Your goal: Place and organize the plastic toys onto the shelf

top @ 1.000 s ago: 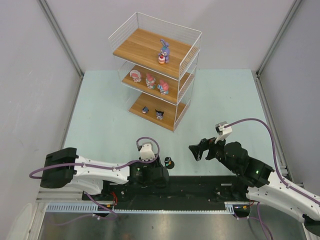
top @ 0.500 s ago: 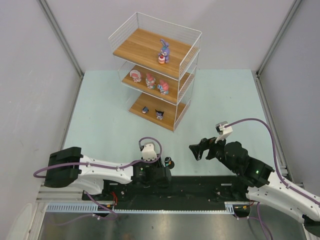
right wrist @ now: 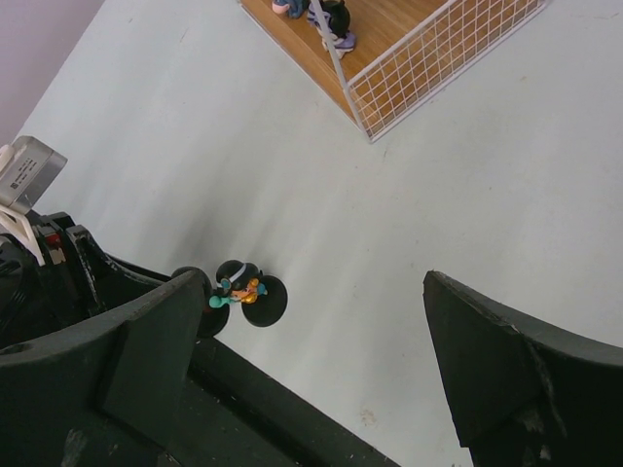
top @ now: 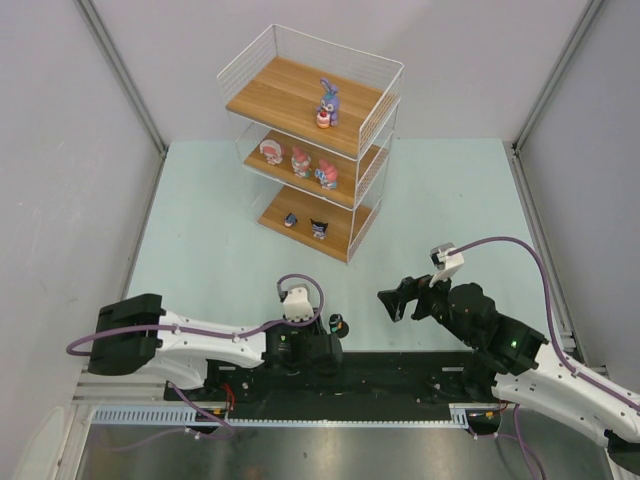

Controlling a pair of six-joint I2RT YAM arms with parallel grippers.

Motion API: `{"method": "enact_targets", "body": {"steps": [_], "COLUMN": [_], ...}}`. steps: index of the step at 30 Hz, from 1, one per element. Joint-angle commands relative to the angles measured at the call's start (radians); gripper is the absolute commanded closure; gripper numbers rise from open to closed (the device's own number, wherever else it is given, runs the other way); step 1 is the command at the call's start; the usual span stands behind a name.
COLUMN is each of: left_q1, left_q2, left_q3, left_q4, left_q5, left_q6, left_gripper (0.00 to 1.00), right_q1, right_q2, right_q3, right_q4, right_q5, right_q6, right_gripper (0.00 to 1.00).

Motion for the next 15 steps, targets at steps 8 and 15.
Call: {"method": "enact_targets", "body": {"steps": [8,15], "left_q1": [-0.001,0.001], "left_q2": [-0.109,-0.205], "left_q3": [-0.011,-0.073], "left_q4": [0.022,0.152], "left_q5": [-0.076,-0.073], "left_q6": [0.108,0.289], "left_gripper": [0.81,0.86], "right_q1": [-0.011,-0.014], "right_q2": [0.001,0.006], "right_q3": [-0.003,-0.003], "right_q4": [0.027,0.041], "right_q5": [-0.012,-0.021], "right_q6": [-0.007,-0.007], "right_gripper": [0.00,0.00]}}
